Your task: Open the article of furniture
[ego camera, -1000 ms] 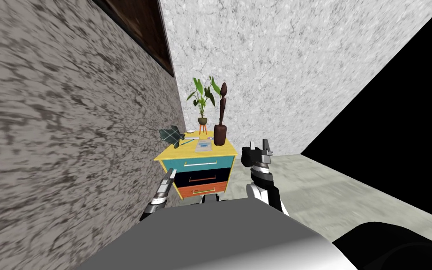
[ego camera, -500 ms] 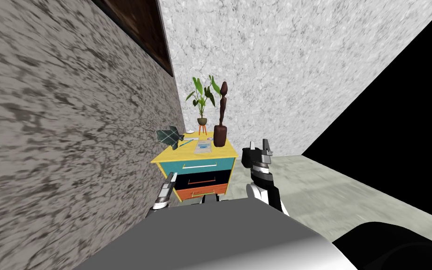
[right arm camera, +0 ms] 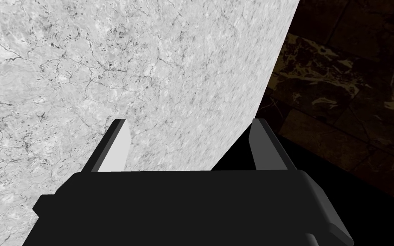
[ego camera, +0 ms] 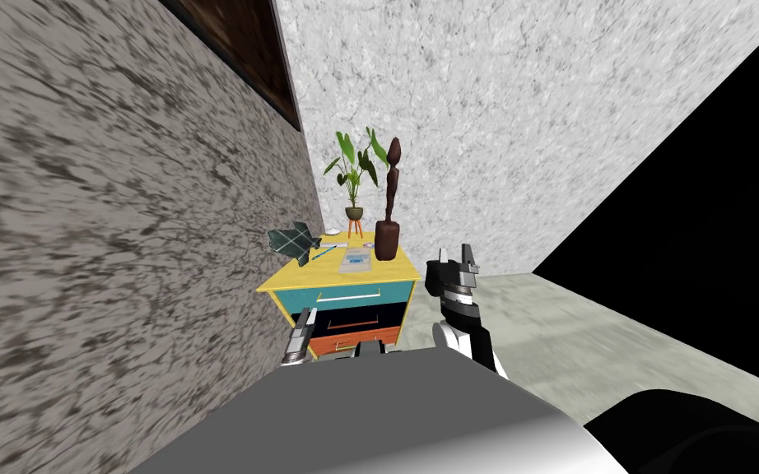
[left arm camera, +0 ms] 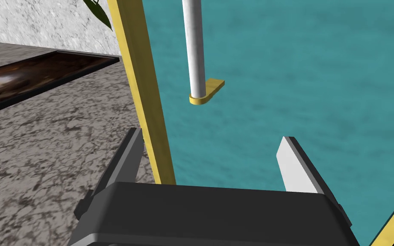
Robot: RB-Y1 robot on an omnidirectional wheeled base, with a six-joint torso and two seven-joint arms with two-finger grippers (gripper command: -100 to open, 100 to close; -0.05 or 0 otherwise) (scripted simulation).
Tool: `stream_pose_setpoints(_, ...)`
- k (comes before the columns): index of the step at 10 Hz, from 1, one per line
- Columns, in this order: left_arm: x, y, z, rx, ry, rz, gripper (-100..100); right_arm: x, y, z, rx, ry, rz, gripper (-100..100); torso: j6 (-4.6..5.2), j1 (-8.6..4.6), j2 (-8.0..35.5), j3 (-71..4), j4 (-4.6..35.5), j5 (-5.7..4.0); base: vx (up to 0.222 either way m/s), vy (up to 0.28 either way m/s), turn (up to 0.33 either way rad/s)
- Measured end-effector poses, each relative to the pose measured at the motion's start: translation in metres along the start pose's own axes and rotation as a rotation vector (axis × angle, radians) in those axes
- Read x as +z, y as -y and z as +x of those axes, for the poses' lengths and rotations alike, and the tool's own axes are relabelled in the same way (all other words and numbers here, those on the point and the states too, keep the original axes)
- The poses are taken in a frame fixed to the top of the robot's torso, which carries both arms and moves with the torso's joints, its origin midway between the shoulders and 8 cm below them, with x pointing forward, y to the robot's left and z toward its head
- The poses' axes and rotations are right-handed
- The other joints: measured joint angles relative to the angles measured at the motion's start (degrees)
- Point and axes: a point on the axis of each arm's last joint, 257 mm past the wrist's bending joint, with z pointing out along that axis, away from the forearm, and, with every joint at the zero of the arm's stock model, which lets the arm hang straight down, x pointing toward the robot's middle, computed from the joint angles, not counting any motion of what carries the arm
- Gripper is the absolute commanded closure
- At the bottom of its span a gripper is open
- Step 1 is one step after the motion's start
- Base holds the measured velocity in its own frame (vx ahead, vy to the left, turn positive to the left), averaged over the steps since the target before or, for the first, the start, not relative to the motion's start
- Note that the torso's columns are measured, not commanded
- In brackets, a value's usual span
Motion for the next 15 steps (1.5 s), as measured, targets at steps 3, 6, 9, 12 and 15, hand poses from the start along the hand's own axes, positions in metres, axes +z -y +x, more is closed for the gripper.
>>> stream_pose_setpoints(3,-0.005,-0.002,0.018,-0.053,0.047,-0.002,-100,0.000,0.000,0.000,0.000,0.000,0.000,0,0.00,0.03,0.0,0.0,0.0,0.01,0.018,-0.004,0.001)
stream_pose_setpoints(6,0.009,-0.003,0.017,-0.056,0.046,0.001,-100,0.000,0.000,0.000,0.000,0.000,0.000,0,0.00,0.00,0.0,0.0,0.0,0.00,-0.019,-0.007,0.011)
stream_pose_setpoints(9,0.030,-0.005,0.016,-0.057,0.043,0.000,-100,0.000,0.000,0.000,0.000,0.000,0.000,0,0.00,0.01,-0.1,0.0,0.0,0.00,-0.018,-0.009,0.009)
stream_pose_setpoints(12,0.029,-0.006,0.016,-0.057,0.044,-0.004,100,0.000,0.000,0.000,0.000,0.000,0.000,0,-0.01,0.05,-0.1,-0.1,0.0,0.02,0.009,0.005,-0.004)
stream_pose_setpoints(15,0.004,0.000,0.019,-0.055,0.047,-0.001,100,0.000,0.000,0.000,0.000,0.000,0.000,0,0.01,0.10,-0.3,-0.2,-0.1,0.04,0.022,0.009,-0.015)
